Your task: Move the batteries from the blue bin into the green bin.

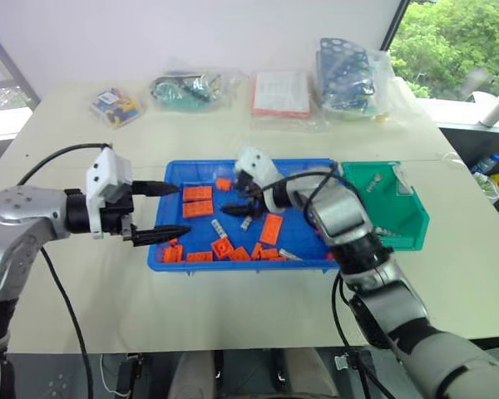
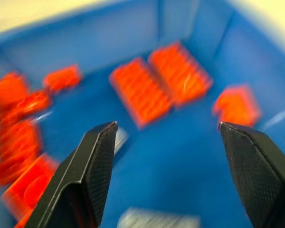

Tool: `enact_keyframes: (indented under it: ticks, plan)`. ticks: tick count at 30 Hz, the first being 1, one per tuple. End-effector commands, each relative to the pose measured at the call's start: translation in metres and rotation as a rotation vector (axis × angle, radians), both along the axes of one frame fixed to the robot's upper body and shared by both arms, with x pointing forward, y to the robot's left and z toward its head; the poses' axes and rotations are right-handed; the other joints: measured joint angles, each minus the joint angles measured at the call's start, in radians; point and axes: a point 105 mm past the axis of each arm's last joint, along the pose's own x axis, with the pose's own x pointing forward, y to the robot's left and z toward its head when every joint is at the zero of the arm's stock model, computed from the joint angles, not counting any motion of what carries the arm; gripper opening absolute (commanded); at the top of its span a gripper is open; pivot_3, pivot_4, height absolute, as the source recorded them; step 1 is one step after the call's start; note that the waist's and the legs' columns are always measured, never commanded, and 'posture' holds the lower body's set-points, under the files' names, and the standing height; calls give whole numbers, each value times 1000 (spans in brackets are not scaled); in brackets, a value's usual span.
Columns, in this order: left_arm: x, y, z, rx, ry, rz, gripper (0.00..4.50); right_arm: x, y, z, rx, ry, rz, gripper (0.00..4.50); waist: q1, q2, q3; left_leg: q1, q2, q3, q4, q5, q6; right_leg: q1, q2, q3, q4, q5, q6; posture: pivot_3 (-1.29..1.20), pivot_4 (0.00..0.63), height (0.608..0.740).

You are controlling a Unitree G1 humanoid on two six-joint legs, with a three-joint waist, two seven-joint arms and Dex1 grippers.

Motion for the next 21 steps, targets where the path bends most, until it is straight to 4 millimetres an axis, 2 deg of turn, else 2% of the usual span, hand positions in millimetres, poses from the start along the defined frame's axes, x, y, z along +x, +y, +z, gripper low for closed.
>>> enact_keyframes:
  ticks: [1, 10, 15, 18, 21]
  plan:
    - [2, -2, 6, 0, -35, -22, 4500, -15, 13, 5, 10, -8, 42, 3510, 2, 0, 0, 0, 0, 0, 0, 0, 0, 0, 0, 0, 0, 0, 0, 0, 150, 739]
    - [8, -9, 11, -14, -56, -41, 4500, -3, 24, -12, 14, 4, -19, 3510, 7, -1, 0, -1, 0, 0, 3, 0, 1, 1, 5, -2, 0, 0, 0, 0, 150, 739]
    - [8, -8, 13, -14, -60, -42, 4500, -5, 25, -24, -26, -17, -1, 3510, 5, -1, 0, -1, 0, 0, 3, 0, 1, 1, 6, -1, 0, 0, 0, 0, 150, 739]
    - [8, -8, 15, -20, -65, -37, 4500, -6, 21, -32, -56, -27, 12, 2675, 5, -1, 0, -1, 0, 0, 3, 0, 1, 1, 6, -1, 0, 0, 1, 0, 150, 739]
    - [8, -8, 16, -32, -69, -31, 4500, -7, 19, -33, -60, -31, 23, 1317, 5, -1, 0, 0, 0, 0, 3, 0, 1, 1, 6, -1, 0, 0, 1, 0, 150, 739]
